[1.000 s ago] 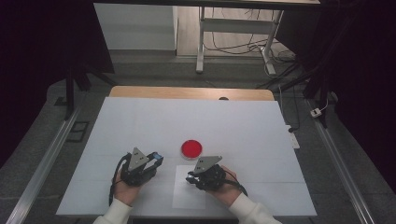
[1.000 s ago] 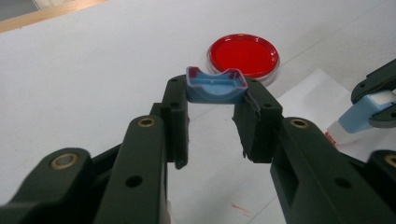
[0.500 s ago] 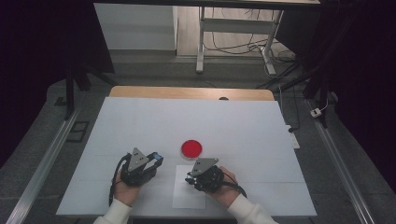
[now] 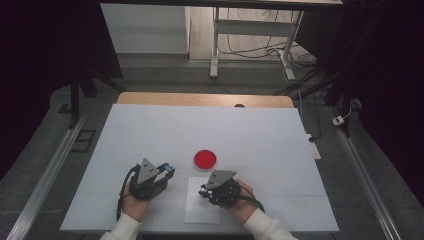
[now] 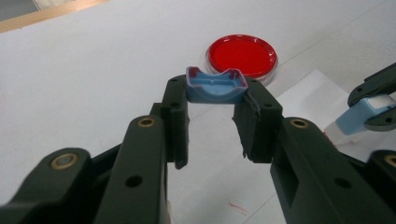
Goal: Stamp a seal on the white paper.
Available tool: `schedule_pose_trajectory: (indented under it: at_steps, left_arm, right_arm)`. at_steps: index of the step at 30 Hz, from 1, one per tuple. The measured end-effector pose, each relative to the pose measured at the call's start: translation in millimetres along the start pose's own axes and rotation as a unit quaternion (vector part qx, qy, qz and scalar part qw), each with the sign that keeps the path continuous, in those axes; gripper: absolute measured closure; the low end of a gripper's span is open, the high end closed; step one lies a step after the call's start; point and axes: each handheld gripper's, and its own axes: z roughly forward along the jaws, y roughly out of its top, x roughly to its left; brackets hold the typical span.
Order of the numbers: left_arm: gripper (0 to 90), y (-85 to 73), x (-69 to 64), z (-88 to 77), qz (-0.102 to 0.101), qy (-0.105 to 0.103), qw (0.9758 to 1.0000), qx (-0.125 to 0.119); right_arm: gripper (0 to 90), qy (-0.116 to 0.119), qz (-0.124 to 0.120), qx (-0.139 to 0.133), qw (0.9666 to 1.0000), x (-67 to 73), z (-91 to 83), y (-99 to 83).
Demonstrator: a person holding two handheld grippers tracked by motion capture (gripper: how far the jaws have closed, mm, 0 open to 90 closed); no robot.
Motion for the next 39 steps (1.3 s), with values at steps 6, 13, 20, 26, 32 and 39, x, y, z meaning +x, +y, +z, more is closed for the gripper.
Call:
schedule_pose_trajectory:
  at_steps: [6, 13, 20, 26, 32, 39]
  left_arm:
    - [65.8, -0.3, 1.1, -0.8, -0.002, 0.000, 1.0000, -0.001]
    - [65.8, -0.3, 0.4, -0.7, 0.000, 0.000, 1.0000, 0.000]
    - [65.8, -0.5, 2.1, -0.5, -0.002, 0.002, 1.0000, 0.000]
    - [65.8, -0.8, 3.2, -0.2, -0.003, 0.002, 1.0000, 0.001]
    - [65.8, -0.9, 4.0, 0.2, -0.003, 0.002, 1.0000, 0.001]
    - [65.8, -0.8, 4.0, -0.6, -0.004, 0.003, 1.0000, -0.001]
  right_arm:
    - [76.0, 0.000, 0.002, -0.007, 1.0000, -0.1, -0.1, -2.0]
    - [75.9, 0.000, 0.001, -0.012, 0.9999, 0.1, -0.6, -4.2]
    - [75.8, 0.003, 0.005, -0.012, 0.9999, -1.3, -0.6, -3.9]
    - [75.6, 0.010, 0.001, -0.014, 0.9999, -3.5, -1.6, -3.6]
    - [75.5, 0.010, -0.004, -0.022, 0.9997, -2.4, -5.4, -1.5]
    - [75.3, 0.013, 0.003, -0.026, 0.9996, -3.4, -7.6, -1.5]
